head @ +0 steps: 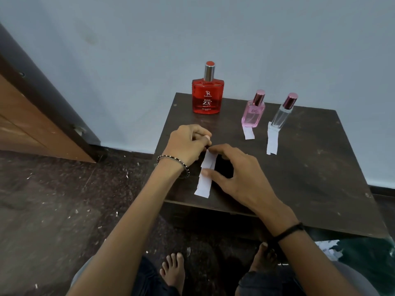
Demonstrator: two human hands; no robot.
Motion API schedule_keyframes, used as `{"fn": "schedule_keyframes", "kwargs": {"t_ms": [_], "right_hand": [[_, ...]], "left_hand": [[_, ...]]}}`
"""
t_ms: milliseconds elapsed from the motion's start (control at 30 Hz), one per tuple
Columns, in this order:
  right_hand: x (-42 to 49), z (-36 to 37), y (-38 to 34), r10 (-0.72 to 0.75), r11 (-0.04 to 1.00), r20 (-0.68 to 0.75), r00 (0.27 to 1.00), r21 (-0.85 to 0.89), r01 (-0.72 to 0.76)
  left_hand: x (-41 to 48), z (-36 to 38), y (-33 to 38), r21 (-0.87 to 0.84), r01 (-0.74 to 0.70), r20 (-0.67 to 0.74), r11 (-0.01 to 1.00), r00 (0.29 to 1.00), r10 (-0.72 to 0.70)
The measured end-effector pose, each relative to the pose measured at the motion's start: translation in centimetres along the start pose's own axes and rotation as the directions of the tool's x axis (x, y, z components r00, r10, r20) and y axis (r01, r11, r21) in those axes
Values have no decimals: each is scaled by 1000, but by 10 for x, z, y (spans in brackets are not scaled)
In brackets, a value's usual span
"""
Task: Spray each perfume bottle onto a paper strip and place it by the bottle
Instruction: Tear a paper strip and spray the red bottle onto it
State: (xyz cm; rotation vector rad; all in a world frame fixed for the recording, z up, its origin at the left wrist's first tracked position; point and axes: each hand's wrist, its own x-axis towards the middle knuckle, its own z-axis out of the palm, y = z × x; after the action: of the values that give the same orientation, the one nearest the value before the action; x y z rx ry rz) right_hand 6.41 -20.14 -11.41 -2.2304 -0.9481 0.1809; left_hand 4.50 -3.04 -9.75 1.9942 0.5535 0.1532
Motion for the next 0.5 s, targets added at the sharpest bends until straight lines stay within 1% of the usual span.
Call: {"fn": "schedule_keyframes", "kwargs": {"t_ms": [133, 333, 500], "right_hand": [[3, -1, 0, -49, 997, -38, 998, -62, 47], [3, 3, -1, -187, 970, -106, 977, -177, 167], [5, 7, 0, -247, 946, -155, 957, -251, 203]], "left_hand": [[2, 0, -2, -2, 5, 3, 1000, 1000, -5], [3, 0, -4, -2, -4, 8, 1000, 1000, 4], [3, -1, -5, -25, 20, 7, 999, 1000, -20]]}}
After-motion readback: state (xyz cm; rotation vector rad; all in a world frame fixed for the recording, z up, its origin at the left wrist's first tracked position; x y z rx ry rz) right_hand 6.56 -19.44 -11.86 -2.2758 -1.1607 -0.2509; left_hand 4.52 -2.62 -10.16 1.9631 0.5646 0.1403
